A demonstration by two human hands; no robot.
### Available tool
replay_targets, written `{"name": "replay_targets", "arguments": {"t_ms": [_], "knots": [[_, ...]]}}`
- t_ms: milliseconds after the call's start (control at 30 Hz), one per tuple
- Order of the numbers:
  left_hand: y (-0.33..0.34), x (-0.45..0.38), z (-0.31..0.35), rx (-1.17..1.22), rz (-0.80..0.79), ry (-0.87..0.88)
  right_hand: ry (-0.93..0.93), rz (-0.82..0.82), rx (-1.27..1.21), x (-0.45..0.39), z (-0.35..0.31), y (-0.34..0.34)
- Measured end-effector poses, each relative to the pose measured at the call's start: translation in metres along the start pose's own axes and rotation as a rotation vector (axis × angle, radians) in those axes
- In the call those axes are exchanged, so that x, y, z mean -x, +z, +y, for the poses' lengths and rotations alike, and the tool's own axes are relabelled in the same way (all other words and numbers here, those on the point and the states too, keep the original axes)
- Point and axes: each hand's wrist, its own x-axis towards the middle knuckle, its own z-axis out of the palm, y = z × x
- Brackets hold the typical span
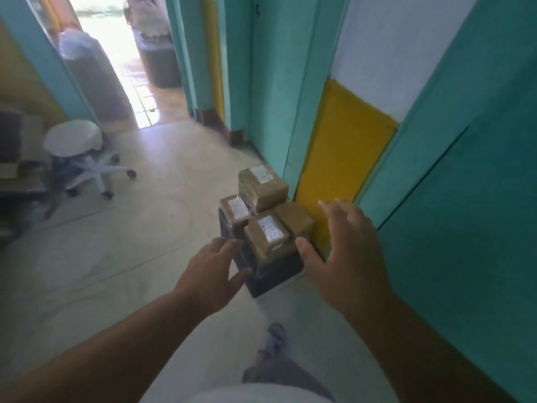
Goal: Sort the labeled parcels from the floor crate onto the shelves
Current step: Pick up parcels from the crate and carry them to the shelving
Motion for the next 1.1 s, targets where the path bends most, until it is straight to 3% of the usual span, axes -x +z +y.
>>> {"name": "replay_targets", "arguments": {"t_ms": [333, 567, 767, 933, 1100], "knots": [[-0.053, -0.218, -0.051, -0.069, -0.1, 0.108, 0.046, 0.02, 0.021, -0.218, -0.001, 0.062], [-0.037, -0.382, -0.114, -0.085, -0.305, 0.317, 0.306, 0.083, 0.135, -0.306, -0.024, 0.143], [-0.019, -0.47, -0.135, -0.08, -0.48, 0.456, 0.531, 0.056, 0.227, -0.342, -0.041, 0.179], [0.036, -0.499, -0.15, -0.133, -0.641, 0.484, 0.68, 0.023, 0.214, -0.334, -0.018, 0.228], [0.126, -0.516, -0.176, -0.145, -0.745, 0.34, 0.829, -0.067, 0.173, -0.293, 0.028, 0.317]]}}
